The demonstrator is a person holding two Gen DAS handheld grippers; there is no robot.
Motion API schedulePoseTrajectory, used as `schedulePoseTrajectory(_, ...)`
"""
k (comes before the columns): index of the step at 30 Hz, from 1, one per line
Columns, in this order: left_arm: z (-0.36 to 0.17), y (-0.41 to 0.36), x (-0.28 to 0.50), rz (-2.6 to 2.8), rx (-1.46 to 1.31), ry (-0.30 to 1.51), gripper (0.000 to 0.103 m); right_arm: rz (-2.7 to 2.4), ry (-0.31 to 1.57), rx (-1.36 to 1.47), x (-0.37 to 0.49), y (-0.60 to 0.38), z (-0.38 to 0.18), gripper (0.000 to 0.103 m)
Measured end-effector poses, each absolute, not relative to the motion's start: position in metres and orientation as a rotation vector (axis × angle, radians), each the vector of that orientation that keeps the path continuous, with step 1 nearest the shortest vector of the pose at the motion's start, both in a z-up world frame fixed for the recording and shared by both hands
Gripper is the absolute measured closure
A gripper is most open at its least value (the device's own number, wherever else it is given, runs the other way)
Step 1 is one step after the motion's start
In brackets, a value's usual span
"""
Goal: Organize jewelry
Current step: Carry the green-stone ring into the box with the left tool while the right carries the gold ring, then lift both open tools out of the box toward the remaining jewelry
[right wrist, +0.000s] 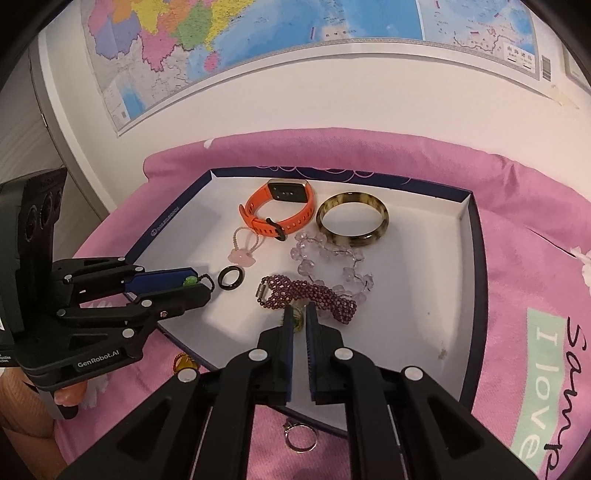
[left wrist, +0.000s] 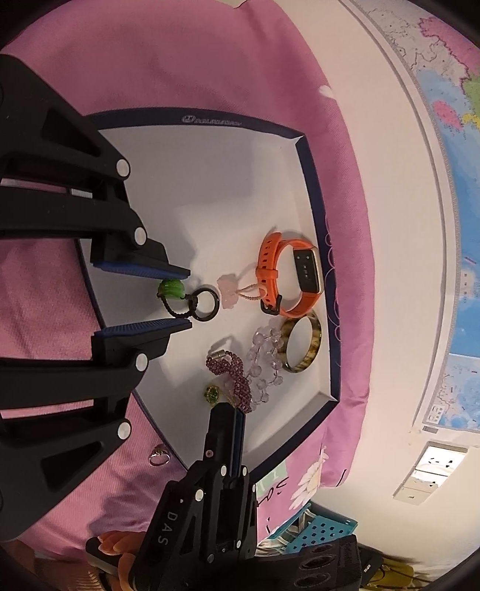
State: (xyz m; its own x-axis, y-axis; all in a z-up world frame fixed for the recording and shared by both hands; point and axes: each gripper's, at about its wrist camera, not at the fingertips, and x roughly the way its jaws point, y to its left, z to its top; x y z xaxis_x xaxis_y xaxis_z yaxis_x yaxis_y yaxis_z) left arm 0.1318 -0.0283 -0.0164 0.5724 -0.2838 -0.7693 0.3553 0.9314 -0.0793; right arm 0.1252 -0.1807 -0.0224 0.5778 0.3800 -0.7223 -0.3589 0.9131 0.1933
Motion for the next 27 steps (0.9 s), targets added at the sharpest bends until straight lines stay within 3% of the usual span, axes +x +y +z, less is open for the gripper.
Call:
schedulePoseTrajectory(4, -0.016, -0.029, 0.131, -0.377, 0.088, 0.880, 0.080, 0.427, 0.847, 0.042, 0.124, -0.184, -0.021, 0.095)
schedulePoseTrajectory(9, -0.010, -0.024, 0.126, -0.370, 0.076, 0.856, 0.071, 0.419, 0.832, 0.063, 0.118, -0.191, -0.017, 0.091)
schedulePoseTrajectory(15, 0.003, -0.019, 0.111, -0.356, 0.074, 0.808, 0.057, 0.409, 0.802, 0.073, 0.104, -0.197, -0.008, 0.075)
schedulePoseTrajectory(27, 0.012, -0.015, 0.078, -0.353, 0.084, 0.765, 0.049, 0.430, 0.783, 0.037, 0.067, -0.197, -0.003, 0.066)
